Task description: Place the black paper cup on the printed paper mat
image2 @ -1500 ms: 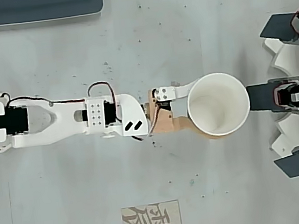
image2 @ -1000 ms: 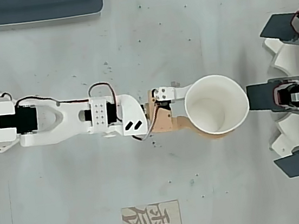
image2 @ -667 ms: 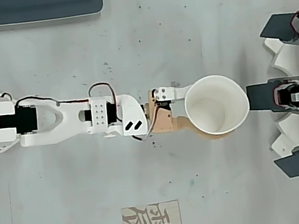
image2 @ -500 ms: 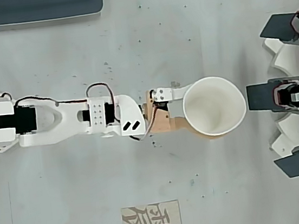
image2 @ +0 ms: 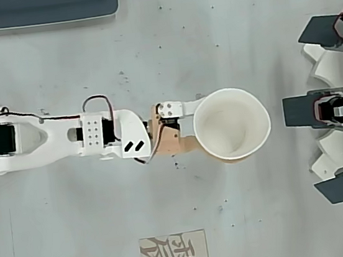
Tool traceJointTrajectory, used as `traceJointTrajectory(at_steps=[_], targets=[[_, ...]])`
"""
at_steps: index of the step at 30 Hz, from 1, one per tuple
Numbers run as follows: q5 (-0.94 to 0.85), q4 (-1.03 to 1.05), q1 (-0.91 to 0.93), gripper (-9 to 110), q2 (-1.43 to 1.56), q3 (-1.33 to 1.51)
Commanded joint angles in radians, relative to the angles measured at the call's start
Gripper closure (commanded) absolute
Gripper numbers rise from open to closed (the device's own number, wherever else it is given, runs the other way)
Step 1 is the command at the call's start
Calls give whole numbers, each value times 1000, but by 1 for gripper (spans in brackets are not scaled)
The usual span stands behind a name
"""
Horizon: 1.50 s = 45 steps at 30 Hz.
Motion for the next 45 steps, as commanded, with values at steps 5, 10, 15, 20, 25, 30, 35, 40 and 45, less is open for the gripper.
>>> traceJointTrajectory(at_steps=[5, 10, 15, 20, 25, 30, 35, 40, 45], targets=[[6, -3, 2, 94, 227, 132], [0, 0, 3, 94, 348, 242], [-6, 0, 3, 94, 451, 331], [-9, 0, 8, 94, 545, 416], [-23, -3, 34, 94, 623, 500], [-54, -77, 101, 94, 653, 541], [-83, -140, 184, 93, 657, 561], [-86, -164, 273, 94, 650, 563], [-84, -195, 362, 94, 603, 560]])
